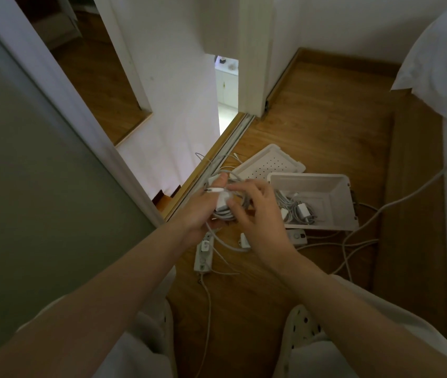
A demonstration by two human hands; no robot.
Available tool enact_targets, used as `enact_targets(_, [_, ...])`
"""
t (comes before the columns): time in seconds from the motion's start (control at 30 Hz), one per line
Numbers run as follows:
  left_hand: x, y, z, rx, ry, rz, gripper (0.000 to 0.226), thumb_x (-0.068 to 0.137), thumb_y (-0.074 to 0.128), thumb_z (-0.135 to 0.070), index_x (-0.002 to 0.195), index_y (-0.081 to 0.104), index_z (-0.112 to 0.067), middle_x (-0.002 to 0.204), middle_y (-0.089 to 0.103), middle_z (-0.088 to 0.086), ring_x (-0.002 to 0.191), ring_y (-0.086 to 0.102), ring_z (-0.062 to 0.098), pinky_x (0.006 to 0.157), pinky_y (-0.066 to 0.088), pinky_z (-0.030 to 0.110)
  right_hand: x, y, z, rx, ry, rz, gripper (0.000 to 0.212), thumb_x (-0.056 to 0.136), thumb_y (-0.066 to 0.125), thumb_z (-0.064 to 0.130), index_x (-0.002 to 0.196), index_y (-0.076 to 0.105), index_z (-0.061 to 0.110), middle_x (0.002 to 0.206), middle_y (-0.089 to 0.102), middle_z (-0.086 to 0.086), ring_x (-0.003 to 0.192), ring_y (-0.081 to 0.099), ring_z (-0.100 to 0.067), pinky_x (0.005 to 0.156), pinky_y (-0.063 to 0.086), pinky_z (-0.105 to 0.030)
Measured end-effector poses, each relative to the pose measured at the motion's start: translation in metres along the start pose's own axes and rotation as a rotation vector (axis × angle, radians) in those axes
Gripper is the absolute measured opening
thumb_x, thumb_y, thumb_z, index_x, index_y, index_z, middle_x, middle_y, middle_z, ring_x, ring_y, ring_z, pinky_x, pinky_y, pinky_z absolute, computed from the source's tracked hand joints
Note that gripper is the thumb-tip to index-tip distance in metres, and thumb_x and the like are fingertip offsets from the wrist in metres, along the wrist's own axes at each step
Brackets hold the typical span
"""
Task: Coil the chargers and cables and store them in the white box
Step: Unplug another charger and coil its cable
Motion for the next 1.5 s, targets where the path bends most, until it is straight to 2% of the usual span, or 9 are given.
enact_targets(0.2, [0.004,-0.004,0.005,0.093,0.019,-0.054,0.046,0.091,0.047,-0.050,0.122,0.056,-0.018,0.114,0.066,0.011,0.101,0.065,0.026,0.078,0.056,0.038,0.000,0.002,0.003,-0.063,0.014,-0.005,0.009,0.088,0.060,0.020,0.090,0.056,0.028,0.104,0.047,0.007,0.082,0.046,0.005,0.069,0.042,-0.006])
enact_targets(0.37, [0.009,-0.004,0.002,0.131,0.043,-0.030,0.025,0.092,0.050,-0.042,0.111,0.055,-0.027,0.110,0.064,0.009,0.094,0.066,0.022,0.075,0.058,0.037,0.005,-0.002,0.006,-0.090,0.025,-0.172,0.011,0.091,0.055,0.015,0.088,0.052,0.025,0.112,0.043,0.008,0.093,0.046,0.003,0.082,0.050,-0.017])
enact_targets(0.5, [0.019,-0.018,0.011,0.392,0.094,-0.101,0.035,0.090,0.055,-0.040,0.118,0.051,-0.020,0.108,0.061,0.009,0.086,0.064,0.017,0.057,0.054,0.022,0.011,-0.017,0.015,0.141,0.085,-0.221,0.010,0.096,0.043,0.017,0.090,0.047,0.023,0.088,0.065,0.003,0.084,0.063,-0.008,0.067,0.052,-0.020])
enact_targets(0.63, [0.029,-0.038,0.020,0.563,0.105,-0.145,0.041,0.090,0.056,-0.037,0.122,0.047,-0.013,0.105,0.060,0.005,0.081,0.060,0.011,0.048,0.046,0.012,0.008,-0.030,0.026,0.354,0.100,-0.221,0.011,0.098,0.039,0.013,0.090,0.044,0.016,0.068,0.055,0.000,0.060,0.055,-0.011,0.063,0.052,-0.024])
enact_targets(0.83, [0.021,-0.038,0.012,0.424,0.006,-0.170,0.032,0.092,0.053,-0.034,0.118,0.043,-0.020,0.097,0.055,-0.001,0.081,0.057,0.011,0.051,0.049,0.018,0.011,-0.045,0.007,0.097,0.163,-0.247,0.011,0.097,0.042,0.020,0.088,0.048,0.020,0.072,0.054,0.002,0.056,0.045,-0.009,0.047,0.041,-0.023])
enact_targets(1.0, [0.005,-0.025,0.000,0.240,-0.128,0.120,0.071,0.070,0.067,-0.060,0.126,0.051,-0.019,0.120,0.059,0.016,0.102,0.062,0.030,0.075,0.055,0.034,0.020,-0.068,-0.030,-0.292,0.268,-0.265,0.008,0.098,0.042,0.020,0.095,0.048,0.015,0.072,0.054,0.003,0.058,0.051,-0.008,0.046,0.039,-0.018])
enact_targets(1.1, [-0.001,-0.015,0.000,0.215,-0.126,0.217,0.069,0.068,0.064,-0.058,0.124,0.051,-0.019,0.121,0.057,0.018,0.106,0.061,0.032,0.085,0.053,0.038,0.019,-0.065,-0.051,-0.393,0.354,-0.123,0.012,0.097,0.044,0.018,0.090,0.051,0.013,0.073,0.056,0.000,0.058,0.051,-0.007,0.048,0.037,-0.017])
enact_targets(1.23, [-0.003,-0.013,-0.006,0.079,-0.119,0.228,0.062,0.074,0.060,-0.056,0.125,0.049,-0.024,0.126,0.051,0.021,0.102,0.058,0.030,0.089,0.050,0.041,0.014,-0.053,-0.055,-0.316,0.365,0.055,0.014,0.095,0.048,0.018,0.092,0.059,0.010,0.076,0.060,-0.002,0.059,0.051,-0.008,0.051,0.043,-0.016])
enact_targets(1.5, [-0.011,-0.008,-0.017,-0.084,-0.057,0.173,0.044,0.078,0.051,-0.048,0.116,0.050,-0.026,0.104,0.056,0.010,0.082,0.061,0.019,0.058,0.055,0.026,0.011,-0.042,-0.040,0.055,0.385,0.142,0.028,0.096,0.047,0.022,0.074,0.062,0.013,0.068,0.055,-0.004,0.059,0.043,-0.016,0.054,0.037,-0.022])
Point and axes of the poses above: each hand's wrist, its own x-axis towards the middle knuckle, its own y-axis out of the palm, z = x × y, the point moved 2 cm from there along x, towards the middle knuckle
